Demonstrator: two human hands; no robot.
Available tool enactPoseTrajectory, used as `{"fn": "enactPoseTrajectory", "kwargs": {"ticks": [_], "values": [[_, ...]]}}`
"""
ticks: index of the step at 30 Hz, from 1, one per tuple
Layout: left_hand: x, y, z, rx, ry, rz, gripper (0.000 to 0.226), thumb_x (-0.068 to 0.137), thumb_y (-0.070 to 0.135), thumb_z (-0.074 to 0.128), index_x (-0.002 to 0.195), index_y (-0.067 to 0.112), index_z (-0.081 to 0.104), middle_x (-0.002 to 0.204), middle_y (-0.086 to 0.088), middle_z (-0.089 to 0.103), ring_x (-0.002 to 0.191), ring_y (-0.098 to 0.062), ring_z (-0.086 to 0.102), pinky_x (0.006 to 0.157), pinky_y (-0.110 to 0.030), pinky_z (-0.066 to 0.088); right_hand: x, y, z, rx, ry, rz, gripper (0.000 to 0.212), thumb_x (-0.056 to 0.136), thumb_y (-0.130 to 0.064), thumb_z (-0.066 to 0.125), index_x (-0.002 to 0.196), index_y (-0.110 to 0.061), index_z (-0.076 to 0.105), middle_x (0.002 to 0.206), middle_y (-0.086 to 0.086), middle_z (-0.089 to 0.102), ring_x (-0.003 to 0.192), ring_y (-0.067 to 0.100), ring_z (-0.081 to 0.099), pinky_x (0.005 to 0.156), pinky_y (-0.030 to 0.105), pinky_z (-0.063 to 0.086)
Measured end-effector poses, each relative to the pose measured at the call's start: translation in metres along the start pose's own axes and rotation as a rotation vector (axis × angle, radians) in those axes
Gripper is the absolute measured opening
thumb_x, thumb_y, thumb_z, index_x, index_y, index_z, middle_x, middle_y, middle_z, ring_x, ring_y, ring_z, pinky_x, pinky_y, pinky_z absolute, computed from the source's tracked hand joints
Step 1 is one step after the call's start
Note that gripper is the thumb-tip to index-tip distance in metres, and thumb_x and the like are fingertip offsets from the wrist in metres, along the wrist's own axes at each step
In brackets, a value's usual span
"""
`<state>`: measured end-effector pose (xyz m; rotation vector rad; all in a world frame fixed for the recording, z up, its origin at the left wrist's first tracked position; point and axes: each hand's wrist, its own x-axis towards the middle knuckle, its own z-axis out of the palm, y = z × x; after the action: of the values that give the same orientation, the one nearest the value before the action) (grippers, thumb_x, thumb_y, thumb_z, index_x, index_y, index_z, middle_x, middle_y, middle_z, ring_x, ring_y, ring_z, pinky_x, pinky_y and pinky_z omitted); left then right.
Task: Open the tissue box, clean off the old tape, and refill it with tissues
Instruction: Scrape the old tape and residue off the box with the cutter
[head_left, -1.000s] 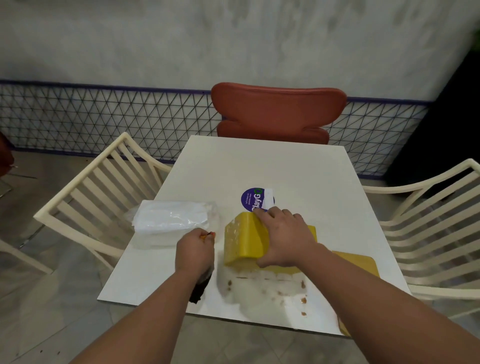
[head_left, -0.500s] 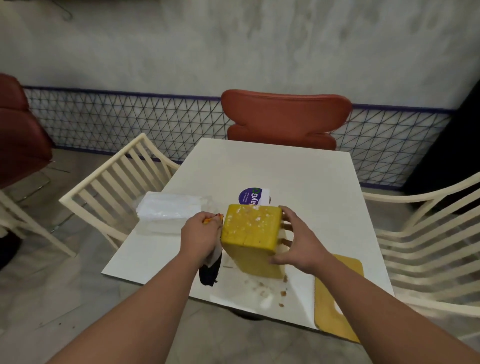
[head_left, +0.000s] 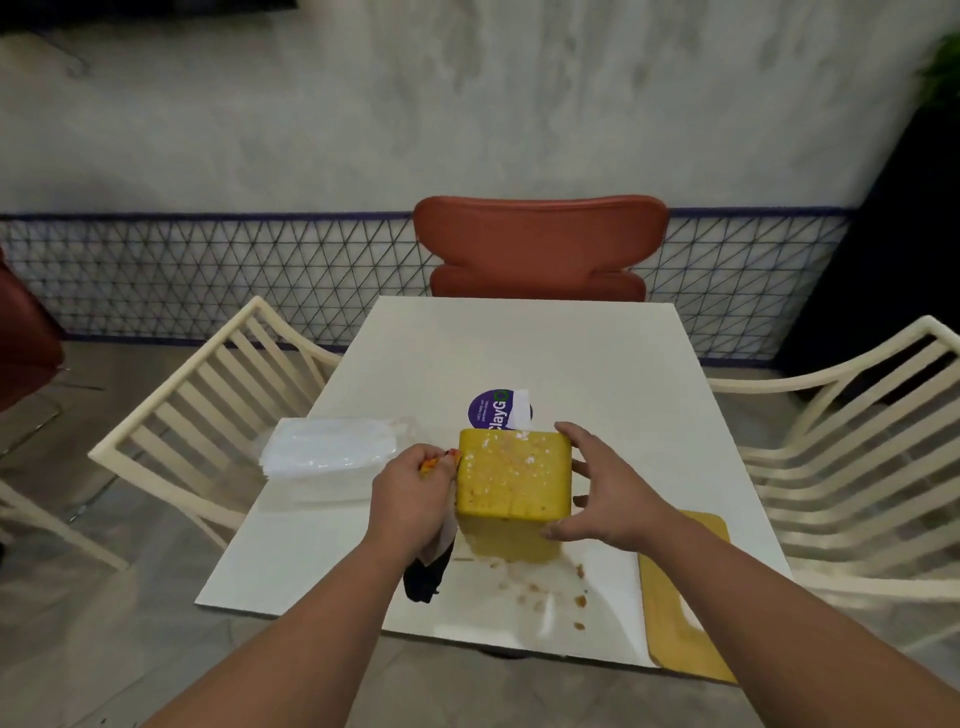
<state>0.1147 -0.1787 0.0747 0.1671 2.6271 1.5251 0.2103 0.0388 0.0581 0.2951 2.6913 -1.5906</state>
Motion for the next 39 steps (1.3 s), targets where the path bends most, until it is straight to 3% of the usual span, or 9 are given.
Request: {"fn": "enactPoseTrajectory", "kwargs": {"ticks": [4,7,11,15,25,34,39], "values": [[0.013,0.009,-0.017,0.134,-0.07,0.115,0.013,0.09,0.037,0.061,0.088,0.028,0.069,0.084,0.012,0.066,0.082,-0.009,0.06,0.066,-0.022,0.045,0.0,-0.006,-0.002,-0.207,0.047,-0.034,0.117,0.046,-0.039,0.094,0.144,-0.036,0.029,0.135,-0.014,0.039,0.123,0.01,0.043,0.1,0.032,0.043],[0.027,0.03,-0.028,0.205,-0.096,0.254,0.016,0.088,0.042,0.063,0.093,0.028,0.069,0.085,0.013,0.066,0.08,-0.008,0.06,0.071,-0.029,0.052,-0.001,-0.008,-0.004,-0.251,0.05,-0.055,0.117,0.044,-0.042,0.094,0.143,-0.031,0.033,0.135,-0.014,0.039,0.124,0.009,0.043,0.1,0.028,0.042],[0.042,0.069,-0.018,0.51,-0.314,0.518,0.023,0.087,0.042,0.063,0.105,0.029,0.069,0.103,0.008,0.066,0.094,-0.014,0.057,0.079,-0.032,0.049,-0.002,-0.008,-0.005,-0.275,0.036,-0.045,0.12,0.045,-0.042,0.093,0.146,-0.031,0.031,0.139,-0.014,0.037,0.126,0.008,0.04,0.095,0.027,0.043],[0.042,0.092,0.01,0.786,-0.482,0.716,0.022,0.088,0.041,0.06,0.107,0.032,0.069,0.108,0.008,0.063,0.099,-0.016,0.055,0.077,-0.031,0.046,-0.002,-0.008,-0.006,-0.3,0.025,-0.048,0.118,0.048,-0.043,0.093,0.147,-0.031,0.029,0.137,-0.013,0.039,0.122,0.009,0.042,0.094,0.022,0.038],[0.052,0.089,0.003,0.942,-0.529,0.672,0.024,0.088,0.039,0.061,0.108,0.032,0.07,0.11,0.006,0.063,0.1,-0.018,0.055,0.08,-0.035,0.052,0.003,-0.009,-0.009,-0.314,0.007,-0.042,0.115,0.048,-0.043,0.092,0.144,-0.036,0.03,0.131,-0.015,0.039,0.115,0.009,0.044,0.089,0.024,0.042],[0.038,0.096,0.031,0.858,-0.495,0.716,0.024,0.091,0.036,0.057,0.108,0.026,0.069,0.107,0.001,0.062,0.1,-0.021,0.056,0.078,-0.032,0.047,0.0,-0.01,-0.008,-0.333,-0.007,-0.041,0.117,0.049,-0.043,0.092,0.147,-0.035,0.027,0.131,-0.017,0.037,0.113,0.01,0.046,0.091,0.027,0.047],[0.048,0.089,0.009,0.921,-0.521,0.661,0.025,0.091,0.036,0.057,0.111,0.026,0.069,0.11,0.001,0.061,0.102,-0.021,0.055,0.083,-0.035,0.05,-0.002,-0.012,-0.01,-0.326,-0.003,-0.036,0.114,0.051,-0.04,0.093,0.144,-0.039,0.027,0.129,-0.017,0.036,0.112,0.01,0.047,0.083,0.024,0.043]]}}
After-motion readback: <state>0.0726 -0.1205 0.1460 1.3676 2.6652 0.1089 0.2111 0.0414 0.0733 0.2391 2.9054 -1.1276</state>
